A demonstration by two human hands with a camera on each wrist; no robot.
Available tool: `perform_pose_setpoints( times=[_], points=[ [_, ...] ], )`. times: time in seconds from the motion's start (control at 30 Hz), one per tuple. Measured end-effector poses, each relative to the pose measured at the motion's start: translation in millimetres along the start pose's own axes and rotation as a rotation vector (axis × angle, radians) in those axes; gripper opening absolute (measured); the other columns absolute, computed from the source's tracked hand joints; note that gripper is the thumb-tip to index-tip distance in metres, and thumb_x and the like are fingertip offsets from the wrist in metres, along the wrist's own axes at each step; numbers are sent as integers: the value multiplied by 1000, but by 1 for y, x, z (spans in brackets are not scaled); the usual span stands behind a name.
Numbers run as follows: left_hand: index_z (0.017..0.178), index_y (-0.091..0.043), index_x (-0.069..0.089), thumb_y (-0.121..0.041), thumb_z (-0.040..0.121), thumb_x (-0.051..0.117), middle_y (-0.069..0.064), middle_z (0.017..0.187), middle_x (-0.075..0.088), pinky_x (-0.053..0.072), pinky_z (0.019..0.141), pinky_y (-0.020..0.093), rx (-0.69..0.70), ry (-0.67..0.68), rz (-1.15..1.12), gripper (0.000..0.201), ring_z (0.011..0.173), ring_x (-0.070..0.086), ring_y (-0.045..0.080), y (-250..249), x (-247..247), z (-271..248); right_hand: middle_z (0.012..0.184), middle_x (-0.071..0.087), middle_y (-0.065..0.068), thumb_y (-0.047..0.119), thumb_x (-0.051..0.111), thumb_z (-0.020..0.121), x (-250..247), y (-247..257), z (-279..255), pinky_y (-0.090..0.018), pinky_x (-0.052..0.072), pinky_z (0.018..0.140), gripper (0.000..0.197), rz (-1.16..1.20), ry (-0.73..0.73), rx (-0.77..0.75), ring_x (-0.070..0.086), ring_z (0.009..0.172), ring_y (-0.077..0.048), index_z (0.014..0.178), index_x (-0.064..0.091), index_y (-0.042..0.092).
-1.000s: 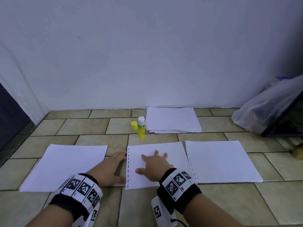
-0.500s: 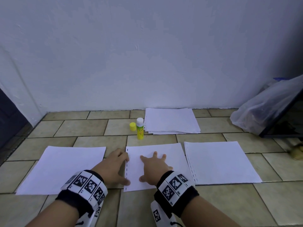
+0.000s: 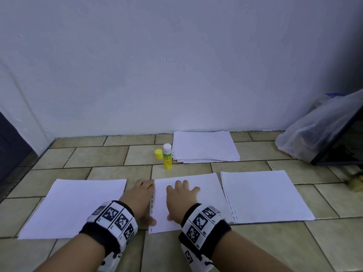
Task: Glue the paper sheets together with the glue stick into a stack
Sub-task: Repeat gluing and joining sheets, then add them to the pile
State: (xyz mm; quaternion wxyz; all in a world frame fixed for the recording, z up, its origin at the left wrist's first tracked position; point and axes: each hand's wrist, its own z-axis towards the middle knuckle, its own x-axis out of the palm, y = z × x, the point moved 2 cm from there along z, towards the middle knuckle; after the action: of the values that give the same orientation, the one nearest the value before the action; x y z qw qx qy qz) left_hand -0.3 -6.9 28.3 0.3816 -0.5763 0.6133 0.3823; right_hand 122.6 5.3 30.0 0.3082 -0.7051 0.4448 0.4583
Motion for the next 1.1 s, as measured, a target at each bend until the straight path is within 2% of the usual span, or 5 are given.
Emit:
perform_pose_setpoints(
  times=[0.33,0.5,0.77,0.93,1.1],
  points=[
    [154,-15,5,-56,72,74,-9,160,3,31,112,36,22,26,29,115,144,7,17,4,-2,0,161,6,-1,45,67,83,-7,-37,9,-59,-4,115,98,154,94,-187,18,145,-18,153,7,13],
    [154,-14,-1,-58,75,69,-10,161,-5,30,113,38,26,68,63,114,145,4,20,5,0,2,133,53,-6,47,66,84,-5,-90,8,-49,15,117,80,284,36,22,45,127,-24,144,27,11],
    [154,-21,0,-57,78,67,-14,160,-4,32,111,40,51,117,54,107,144,6,20,16,-1,3,128,54,-10,37,65,87,-11,-103,5,-41,30,111,64,177,23,118,47,123,-28,135,34,8],
    [133,-16,45,-66,88,46,-1,140,41,35,102,38,13,-12,79,68,131,30,20,2,-24,4,123,57,-10,30,67,87,-18,-87,2,-36,42,96,50,48,5,53,53,116,-26,125,46,6],
    [149,-18,28,-40,95,53,-1,159,14,16,118,36,375,-94,16,63,144,17,18,-45,-15,-11,130,49,-9,17,59,90,-8,-67,-5,-39,39,97,42,27,-58,-56,41,123,-29,129,45,9]
  ],
)
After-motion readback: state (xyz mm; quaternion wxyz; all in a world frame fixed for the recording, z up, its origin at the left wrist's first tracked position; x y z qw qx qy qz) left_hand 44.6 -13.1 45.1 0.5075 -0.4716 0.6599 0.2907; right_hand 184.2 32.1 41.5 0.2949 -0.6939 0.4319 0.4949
